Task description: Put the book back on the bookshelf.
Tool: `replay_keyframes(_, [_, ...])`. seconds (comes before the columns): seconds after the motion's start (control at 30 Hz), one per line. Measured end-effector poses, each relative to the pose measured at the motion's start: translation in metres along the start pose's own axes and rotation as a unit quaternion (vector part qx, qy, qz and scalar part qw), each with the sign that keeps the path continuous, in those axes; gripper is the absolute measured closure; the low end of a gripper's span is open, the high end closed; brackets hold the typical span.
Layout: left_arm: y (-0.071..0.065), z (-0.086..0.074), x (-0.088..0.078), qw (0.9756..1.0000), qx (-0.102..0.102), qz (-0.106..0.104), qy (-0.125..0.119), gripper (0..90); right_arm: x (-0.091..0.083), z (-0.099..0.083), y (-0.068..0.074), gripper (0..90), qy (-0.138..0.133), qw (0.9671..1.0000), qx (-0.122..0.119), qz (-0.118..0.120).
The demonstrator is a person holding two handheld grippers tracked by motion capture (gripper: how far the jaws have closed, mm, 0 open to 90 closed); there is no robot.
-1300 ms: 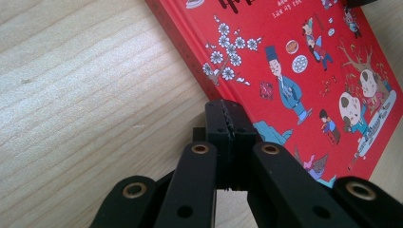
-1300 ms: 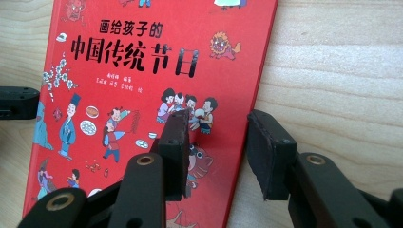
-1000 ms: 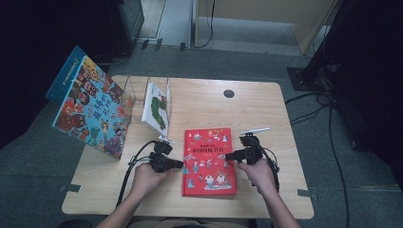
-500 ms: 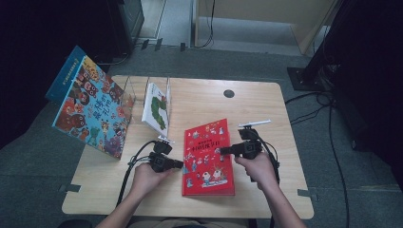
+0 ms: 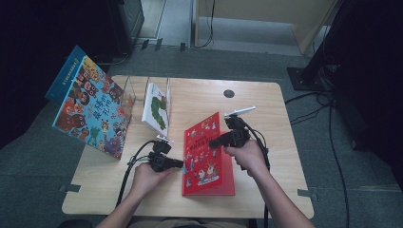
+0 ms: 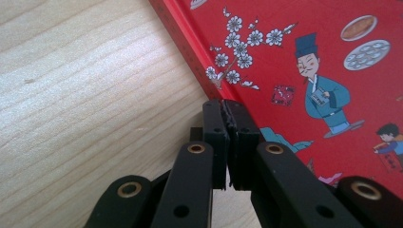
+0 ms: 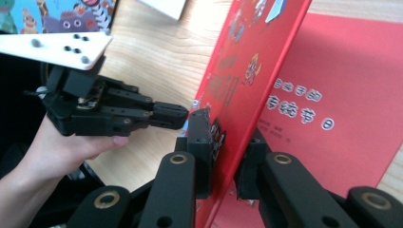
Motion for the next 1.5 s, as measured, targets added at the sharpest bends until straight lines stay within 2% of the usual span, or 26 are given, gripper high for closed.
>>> replay_keyframes(0.1, [0.001,0.000,-0.002,1.0000,0.006,0.006,0.002,86.4,-0.001,0.006,0.007,80.3,0.015,0.9991,-0.034,-0.021])
replay_keyframes(0.3, [0.002,0.001,-0.002,1.0000,-0.005,-0.005,-0.001,83.1,-0.006,0.014,0.014,83.1,0.037,0.9959,-0.066,-0.049])
replay_keyframes(0.4, [0.002,0.002,-0.003,0.9999,-0.004,-0.015,-0.005,76.3,-0.009,0.017,0.017,84.9,0.044,0.9939,-0.080,-0.061])
replay_keyframes(0.43, [0.000,0.003,-0.003,0.9997,-0.005,-0.025,-0.004,71.9,-0.009,0.017,0.018,85.1,0.046,0.9935,-0.085,-0.061])
replay_keyframes(0.47, [-0.001,0.003,-0.004,0.9994,-0.006,-0.034,0.000,66.8,-0.008,0.017,0.019,85.2,0.048,0.9935,-0.085,-0.059])
replay_keyframes(0.5, [-0.001,0.003,-0.004,0.9994,-0.002,-0.034,0.003,63.4,-0.008,0.017,0.020,85.2,0.050,0.9932,-0.088,-0.058])
replay_keyframes(0.7, [-0.004,0.005,-0.003,0.9993,0.008,-0.037,-0.004,52.5,-0.011,0.020,0.017,88.2,0.057,0.9955,-0.067,-0.033])
replay_keyframes(0.8, [-0.005,0.006,-0.003,0.9992,0.014,-0.036,-0.010,48.4,-0.013,0.019,0.019,88.2,0.062,0.9944,-0.082,-0.026])
replay_keyframes(0.83, [-0.005,0.006,-0.004,0.9991,0.017,-0.036,-0.011,47.3,-0.014,0.019,0.019,88.3,0.061,0.9942,-0.085,-0.025])
replay_keyframes(0.97, [-0.007,0.009,-0.006,0.9989,0.023,-0.037,-0.019,41.1,-0.022,0.026,0.021,88.3,0.045,0.9962,-0.073,-0.014])
replay_keyframes(1.03, [-0.008,0.011,-0.007,0.9985,0.027,-0.042,-0.023,39.4,-0.026,0.028,0.022,88.3,0.042,0.9965,-0.072,-0.009])
replay_keyframes(1.17, [-0.013,0.016,-0.009,0.9968,0.030,-0.064,-0.038,36.2,-0.035,0.032,0.026,88.3,0.027,0.9971,-0.070,-0.001])
replay_keyframes(1.4, [-0.018,0.026,-0.013,0.9958,0.035,-0.070,-0.047,34.7,-0.038,0.034,0.032,88.4,0.015,0.9968,-0.077,0.016])
replay_keyframes(1.5, [-0.020,0.030,-0.014,0.9952,0.028,-0.077,-0.054,34.3,-0.040,0.036,0.035,88.5,0.001,0.9966,-0.080,0.020])
Point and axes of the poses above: each handheld gripper's, and its own axes: x roughly forward along the jaws, z roughly out of its top, y roughly to its left, the point moved 9 cm from there along x, roughly forward along the jaws, and after that the axes turned 3 degrees about -z, right-handed, at the moved point
